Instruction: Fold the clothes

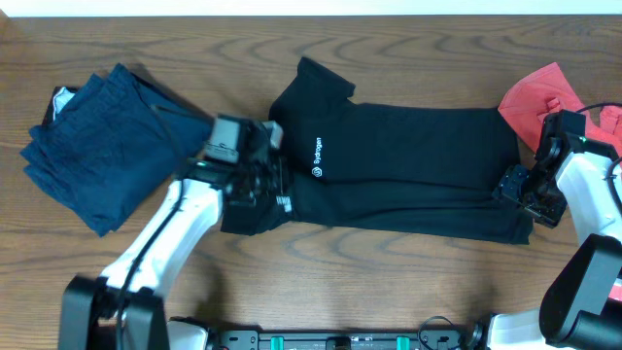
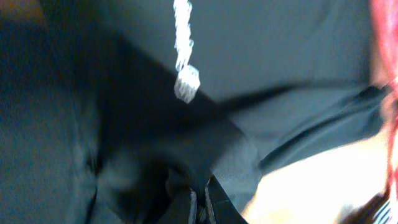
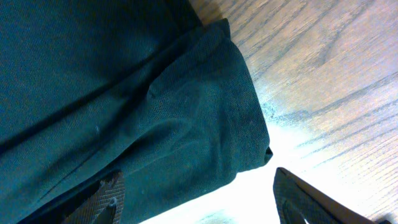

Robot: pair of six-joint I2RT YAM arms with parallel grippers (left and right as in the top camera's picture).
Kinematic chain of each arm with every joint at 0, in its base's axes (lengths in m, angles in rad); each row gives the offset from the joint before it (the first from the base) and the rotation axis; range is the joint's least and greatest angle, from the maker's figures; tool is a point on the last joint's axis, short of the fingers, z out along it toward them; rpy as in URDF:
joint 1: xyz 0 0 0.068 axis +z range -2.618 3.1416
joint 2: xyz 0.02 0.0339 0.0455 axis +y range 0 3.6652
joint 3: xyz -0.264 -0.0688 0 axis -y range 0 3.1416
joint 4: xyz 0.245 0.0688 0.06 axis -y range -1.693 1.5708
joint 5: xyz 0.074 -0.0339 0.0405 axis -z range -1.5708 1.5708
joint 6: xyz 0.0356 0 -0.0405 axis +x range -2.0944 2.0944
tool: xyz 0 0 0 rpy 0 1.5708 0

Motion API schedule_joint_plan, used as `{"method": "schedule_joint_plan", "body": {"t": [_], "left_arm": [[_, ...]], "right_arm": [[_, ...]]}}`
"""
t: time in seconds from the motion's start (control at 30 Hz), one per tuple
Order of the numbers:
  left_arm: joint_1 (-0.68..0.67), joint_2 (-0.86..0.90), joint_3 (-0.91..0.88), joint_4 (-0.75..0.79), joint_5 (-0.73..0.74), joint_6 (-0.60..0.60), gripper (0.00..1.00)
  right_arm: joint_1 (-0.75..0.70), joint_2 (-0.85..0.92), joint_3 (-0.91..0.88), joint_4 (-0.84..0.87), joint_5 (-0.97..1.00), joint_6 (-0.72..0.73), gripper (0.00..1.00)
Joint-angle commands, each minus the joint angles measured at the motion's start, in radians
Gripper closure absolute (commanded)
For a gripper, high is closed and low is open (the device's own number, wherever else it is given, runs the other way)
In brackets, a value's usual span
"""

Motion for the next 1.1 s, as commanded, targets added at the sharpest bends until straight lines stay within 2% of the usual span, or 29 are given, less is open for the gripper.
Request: {"method": "schedule_joint_plan", "body": {"t": [0.0, 0.1, 0.17, 0.23, 0.43, 0.57, 0.73, 0.83, 0.93, 1.07], "left_arm": [[0.034, -0.028, 0.034, 0.009, -0.022, -0.008, 0.93], [0.035, 0.006, 0.032, -0.024, -0.121, -0.008, 0.78], [0.035, 0.033, 0.032, -0.045, -0.155, -0.008, 0.6], [0.035, 0.053, 0.032, -0.055, -0.154, -0.008, 0.51], [0.035, 0.059, 0.032, -0.112, -0.163, -0.008, 0.51], [0.035, 0.06, 0.011, -0.2, -0.279, -0.008, 0.51], [0.035, 0.077, -0.058, -0.166, -0.356, -0.008, 0.51], [0.036, 0.106, -0.097, -0.12, -0.356, -0.008, 0.52], [0.036, 0.154, -0.116, -0.1, -0.357, -0.008, 0.53], [0.04, 0.222, -0.121, -0.156, -0.415, -0.019, 0.62]], "right_arm": [[-0.002, -0.01, 0.01, 0.0, 0.0, -0.004, 0.25], [-0.002, -0.01, 0.01, -0.002, 0.0, -0.005, 0.25], [-0.002, -0.01, 0.01, -0.004, 0.0, -0.005, 0.25], [-0.002, -0.01, 0.01, -0.006, 0.0, -0.012, 0.23], [-0.003, -0.01, 0.01, -0.007, 0.001, -0.012, 0.23], [-0.003, -0.01, 0.01, -0.02, 0.045, -0.011, 0.25], [-0.002, -0.01, 0.01, 0.005, 0.059, 0.007, 0.28], [-0.002, -0.01, 0.01, 0.007, 0.034, 0.006, 0.35], [-0.002, -0.01, 0.01, 0.01, 0.038, 0.0, 0.37], [-0.003, -0.01, 0.01, 0.017, 0.042, -0.002, 0.36]]}}
